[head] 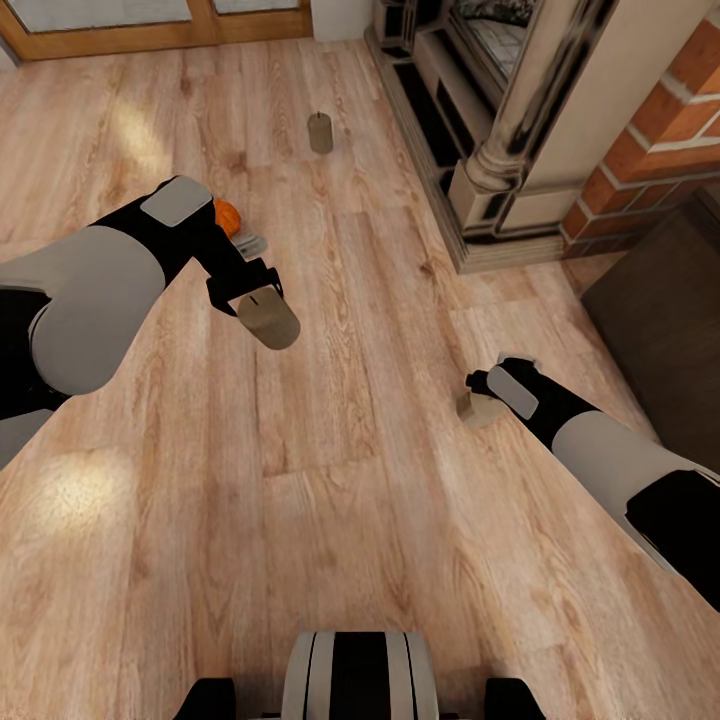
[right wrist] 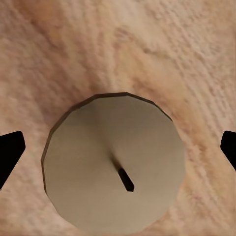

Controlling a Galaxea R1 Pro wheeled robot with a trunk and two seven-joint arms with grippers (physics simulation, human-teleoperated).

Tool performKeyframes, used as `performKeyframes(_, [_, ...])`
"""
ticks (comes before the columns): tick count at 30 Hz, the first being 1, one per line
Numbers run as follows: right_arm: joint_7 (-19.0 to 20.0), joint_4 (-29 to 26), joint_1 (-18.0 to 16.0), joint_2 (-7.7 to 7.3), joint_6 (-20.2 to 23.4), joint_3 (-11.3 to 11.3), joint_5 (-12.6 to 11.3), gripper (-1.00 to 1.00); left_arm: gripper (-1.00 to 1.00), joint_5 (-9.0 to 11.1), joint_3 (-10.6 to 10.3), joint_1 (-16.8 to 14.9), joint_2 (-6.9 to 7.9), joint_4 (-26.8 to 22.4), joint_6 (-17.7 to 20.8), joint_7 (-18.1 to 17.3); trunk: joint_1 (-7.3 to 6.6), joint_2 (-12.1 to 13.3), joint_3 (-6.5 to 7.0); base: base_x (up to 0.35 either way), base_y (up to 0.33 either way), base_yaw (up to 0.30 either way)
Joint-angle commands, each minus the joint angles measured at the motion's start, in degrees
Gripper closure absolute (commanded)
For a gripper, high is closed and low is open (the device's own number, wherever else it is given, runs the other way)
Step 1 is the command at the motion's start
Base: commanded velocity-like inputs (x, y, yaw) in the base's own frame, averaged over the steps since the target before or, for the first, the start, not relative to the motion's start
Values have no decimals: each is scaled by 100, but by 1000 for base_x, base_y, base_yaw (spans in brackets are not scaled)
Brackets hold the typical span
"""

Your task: Place each of the two pumpkins and all three candles from the living room inside a cabinet in the living room (use any cabinet), then make sure every cabinet is closed, and position the cauldron so it is next to a table in the living room.

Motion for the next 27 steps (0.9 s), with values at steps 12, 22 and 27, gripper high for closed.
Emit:
performKeyframes(12, [-35,38,9,-7,21,46,-47,-100,100,61,-34,5,0,23,18,47,-1,-1,-4,0,0,0])
performKeyframes(22, [-35,36,16,-1,17,46,-54,-100,100,61,-33,4,0,85,17,47,-1,-1,-4,0,0,0])
performKeyframes(27, [-35,40,14,10,19,47,-56,-100,100,61,-29,5,0,100,17,47,-1,-1,-4,0,0,0])
